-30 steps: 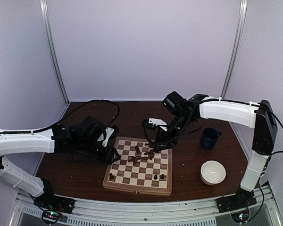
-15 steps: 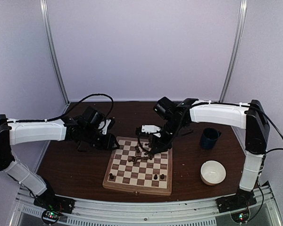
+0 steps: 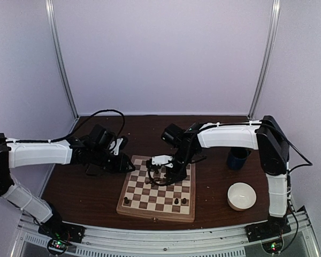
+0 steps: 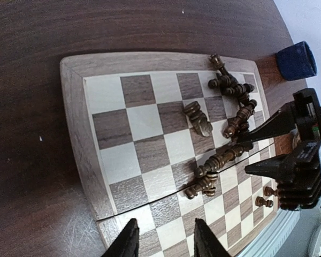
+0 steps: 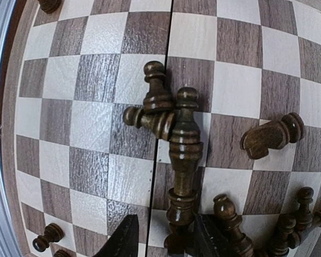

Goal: Set up the chess pieces on the board

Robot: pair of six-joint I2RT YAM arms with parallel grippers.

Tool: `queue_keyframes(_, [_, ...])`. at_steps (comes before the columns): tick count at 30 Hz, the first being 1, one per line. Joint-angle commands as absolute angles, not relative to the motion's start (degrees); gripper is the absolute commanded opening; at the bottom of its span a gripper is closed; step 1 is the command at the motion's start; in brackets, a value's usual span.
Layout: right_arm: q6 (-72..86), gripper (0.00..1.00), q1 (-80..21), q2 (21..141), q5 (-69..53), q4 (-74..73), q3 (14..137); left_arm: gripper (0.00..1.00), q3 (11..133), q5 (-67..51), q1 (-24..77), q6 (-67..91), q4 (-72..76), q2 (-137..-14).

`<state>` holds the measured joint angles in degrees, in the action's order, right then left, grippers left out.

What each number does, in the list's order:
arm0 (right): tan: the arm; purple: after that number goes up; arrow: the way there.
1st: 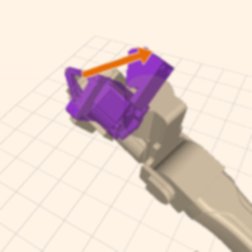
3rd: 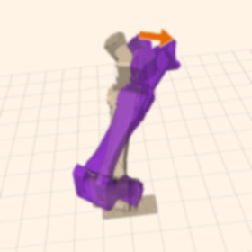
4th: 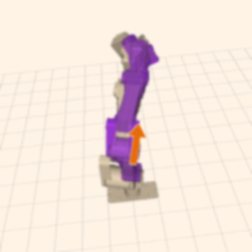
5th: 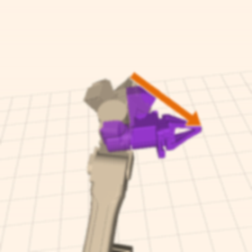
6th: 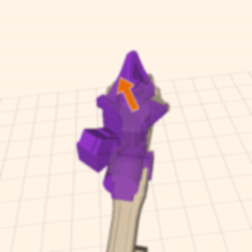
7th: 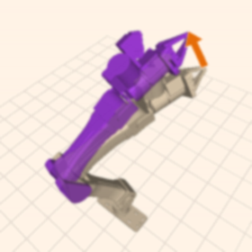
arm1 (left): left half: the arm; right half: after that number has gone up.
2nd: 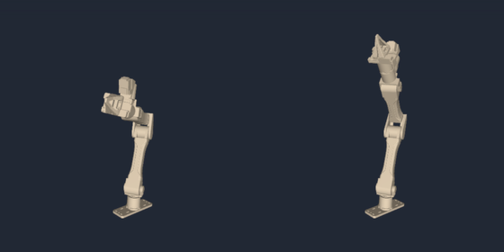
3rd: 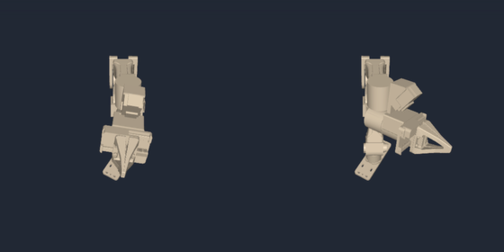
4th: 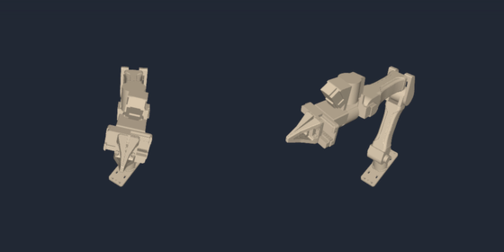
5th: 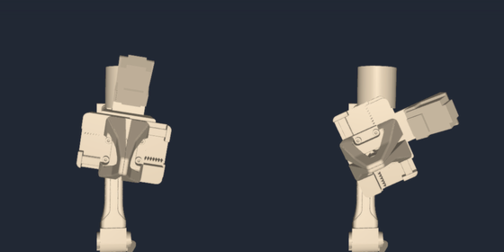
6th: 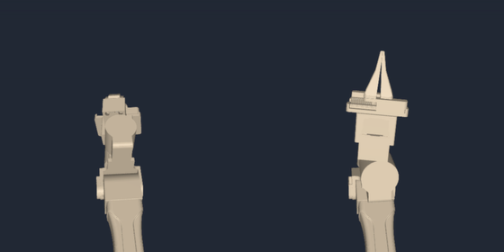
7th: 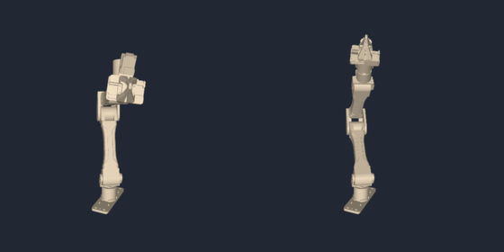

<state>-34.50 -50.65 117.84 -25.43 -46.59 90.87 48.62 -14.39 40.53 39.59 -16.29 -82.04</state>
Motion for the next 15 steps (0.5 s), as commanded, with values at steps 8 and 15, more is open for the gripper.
queue_keyframes(8, [-34.4,0.31,-51.9,122.0,-20.3,-47.0,95.1,0.35,46.4,-15.7,39.6,40.4,-12.6,-79.6])
queue_keyframes(15, [-34.2,0.15,-52.6,121.6,-19.6,-47.0,94.8,0.35,46.3,-19.7,39.6,41.5,-9.5,-81.9])
